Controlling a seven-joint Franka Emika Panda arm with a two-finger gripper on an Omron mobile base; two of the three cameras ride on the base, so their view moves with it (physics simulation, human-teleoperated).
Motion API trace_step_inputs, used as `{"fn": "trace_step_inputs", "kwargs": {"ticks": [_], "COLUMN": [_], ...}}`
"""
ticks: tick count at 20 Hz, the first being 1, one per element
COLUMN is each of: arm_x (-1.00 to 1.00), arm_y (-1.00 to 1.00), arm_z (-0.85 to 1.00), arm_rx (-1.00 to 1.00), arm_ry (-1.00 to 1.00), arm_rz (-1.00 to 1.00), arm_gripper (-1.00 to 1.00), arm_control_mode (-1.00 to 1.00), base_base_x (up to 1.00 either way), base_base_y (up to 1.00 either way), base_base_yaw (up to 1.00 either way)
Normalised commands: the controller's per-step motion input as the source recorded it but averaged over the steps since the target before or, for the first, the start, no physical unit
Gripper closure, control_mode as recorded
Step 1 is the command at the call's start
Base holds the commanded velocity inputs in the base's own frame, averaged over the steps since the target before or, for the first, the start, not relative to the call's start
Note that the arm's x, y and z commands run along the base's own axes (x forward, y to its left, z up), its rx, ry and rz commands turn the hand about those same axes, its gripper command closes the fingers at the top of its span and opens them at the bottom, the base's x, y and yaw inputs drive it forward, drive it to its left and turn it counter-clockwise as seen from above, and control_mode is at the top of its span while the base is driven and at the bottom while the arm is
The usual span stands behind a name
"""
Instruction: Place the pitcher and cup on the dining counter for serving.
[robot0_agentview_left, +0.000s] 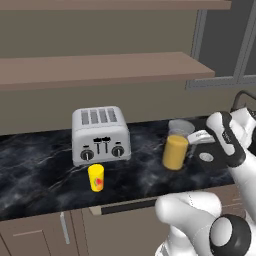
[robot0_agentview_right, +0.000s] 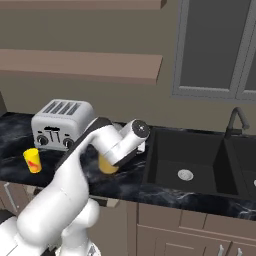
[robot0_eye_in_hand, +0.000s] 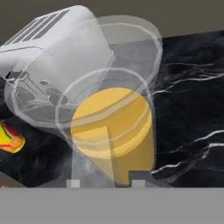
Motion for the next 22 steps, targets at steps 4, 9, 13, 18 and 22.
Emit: {"fn": "trace_step_inputs", "kwargs": {"ticks": [4, 9, 13, 18, 22], "arm_x": [-0.53, -0.58, -0.55, -0.62, -0.4], "arm_y": [0.15, 0.23, 0.18, 0.05, 0.16], "arm_z": [0.58, 0.89, 1.0, 0.99, 0.75], "arm_rx": [0.01, 0.0, 0.0, 0.0, 0.0], "arm_ry": [-0.29, -0.27, -0.16, -0.19, -0.08], "arm_rz": [0.0, 0.02, 0.06, 0.09, 0.08], "arm_gripper": [1.0, 1.0, 1.0, 1.0, 1.0], "arm_control_mode": [-1.0, -1.0, -1.0, -1.0, -1.0], "base_base_x": [0.0, 0.0, 0.0, 0.0, 0.0], "base_base_y": [0.0, 0.0, 0.0, 0.0, 0.0], "base_base_yaw": [0.0, 0.0, 0.0, 0.0, 0.0]}}
